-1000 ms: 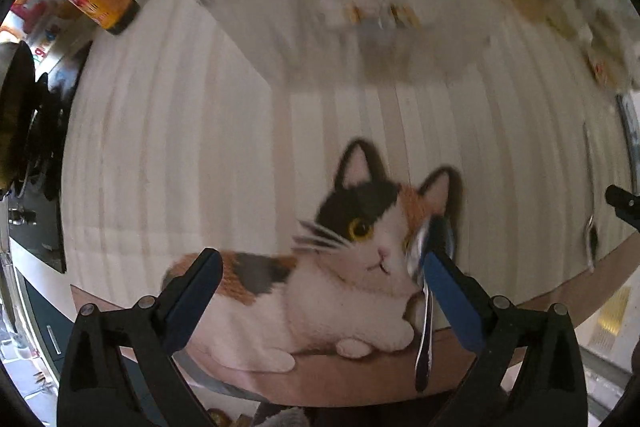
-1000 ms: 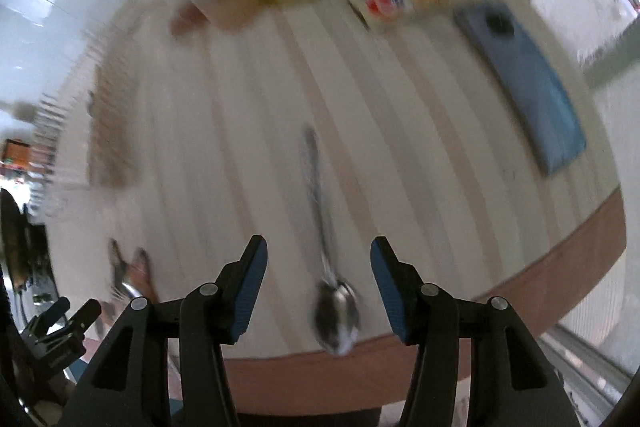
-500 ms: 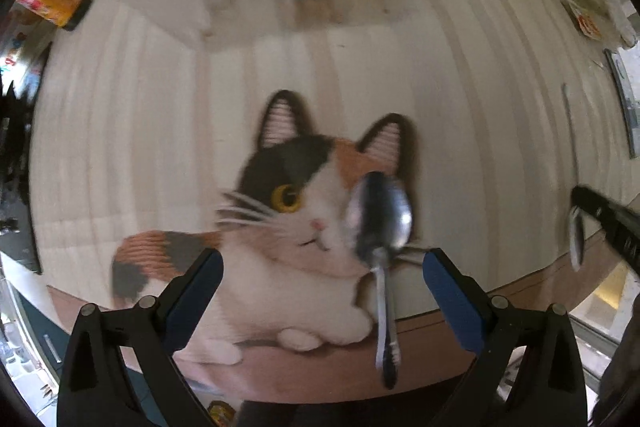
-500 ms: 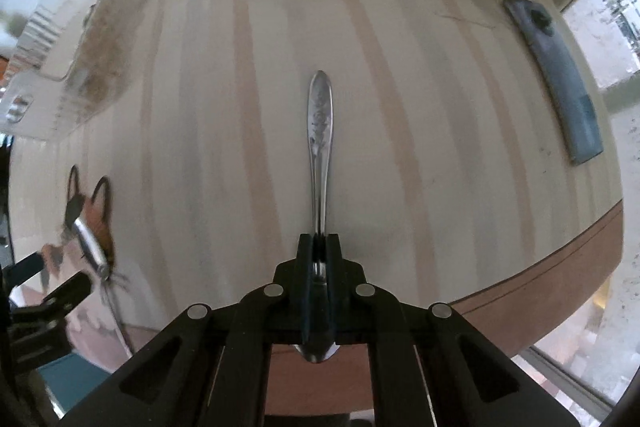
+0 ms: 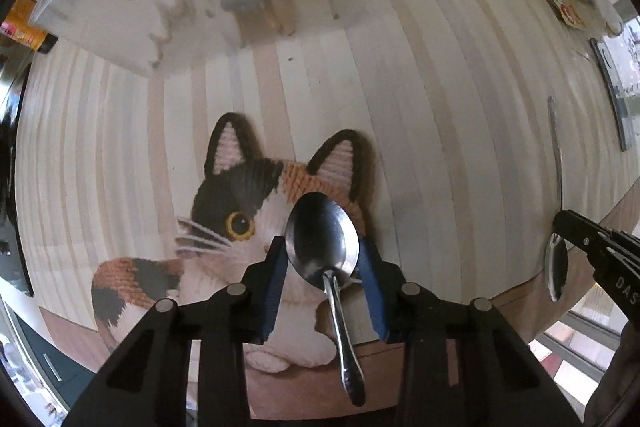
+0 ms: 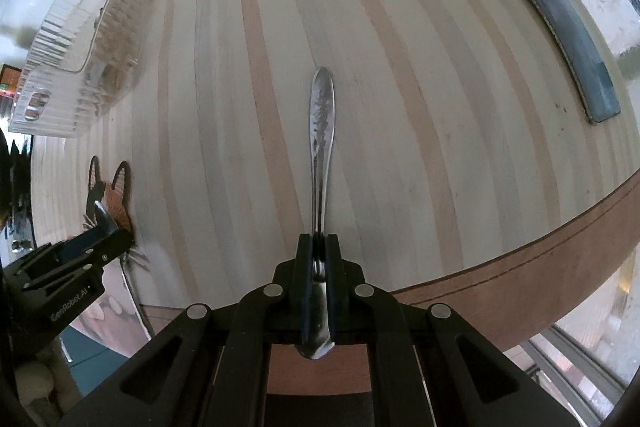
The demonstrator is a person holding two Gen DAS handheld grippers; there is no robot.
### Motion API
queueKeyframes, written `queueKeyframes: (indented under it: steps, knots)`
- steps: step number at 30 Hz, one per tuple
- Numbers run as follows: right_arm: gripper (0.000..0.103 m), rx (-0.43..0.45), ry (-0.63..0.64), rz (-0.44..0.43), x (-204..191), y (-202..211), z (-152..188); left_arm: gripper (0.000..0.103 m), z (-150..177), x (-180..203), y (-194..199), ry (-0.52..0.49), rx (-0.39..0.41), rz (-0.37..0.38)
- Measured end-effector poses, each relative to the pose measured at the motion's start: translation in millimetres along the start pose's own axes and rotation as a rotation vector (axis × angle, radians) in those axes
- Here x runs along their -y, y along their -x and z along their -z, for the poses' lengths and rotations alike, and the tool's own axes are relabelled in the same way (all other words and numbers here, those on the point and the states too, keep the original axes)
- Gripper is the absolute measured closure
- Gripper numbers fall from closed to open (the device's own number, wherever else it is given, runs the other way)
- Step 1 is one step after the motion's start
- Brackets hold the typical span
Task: Organize utensils
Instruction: 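Grasp another steel spoon with the left tool while the right tool grasps a patterned-handle utensil, then lift and carry both held utensils over the clear plastic box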
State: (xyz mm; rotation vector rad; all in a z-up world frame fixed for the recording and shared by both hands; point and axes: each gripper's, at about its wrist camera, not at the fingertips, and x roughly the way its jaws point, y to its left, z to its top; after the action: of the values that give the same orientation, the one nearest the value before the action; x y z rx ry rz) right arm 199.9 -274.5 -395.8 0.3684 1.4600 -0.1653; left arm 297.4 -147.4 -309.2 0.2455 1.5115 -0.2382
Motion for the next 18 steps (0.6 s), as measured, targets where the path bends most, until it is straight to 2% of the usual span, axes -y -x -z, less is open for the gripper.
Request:
queueKeyframes:
  steps: [4,7,12,15,17,18]
  knots:
    - [0.098,0.019,-0.043,-0.016,-10,1,0,0.071,-3,-9,6,0.005,0.024,-0.035]
    - [0.103,0.041,-0.05,-0.034,-10,6,-5,0.071,-9,-21,17,0.026,0.051,-0.05]
    - [0.103,0.059,-0.062,-0.066,-11,18,-24,0.071,-17,-34,33,0.055,0.088,-0.064]
    - [0.103,0.061,-0.105,-0.114,-4,25,-29,0.071,-17,-40,39,0.07,0.1,-0.074]
    - [0.099,0.032,-0.168,-0.14,5,27,-31,0.071,-17,-45,42,0.08,0.101,-0.083]
    - [0.095,-0.018,-0.184,-0.127,6,21,-31,0.071,-17,-46,41,0.086,0.099,-0.087]
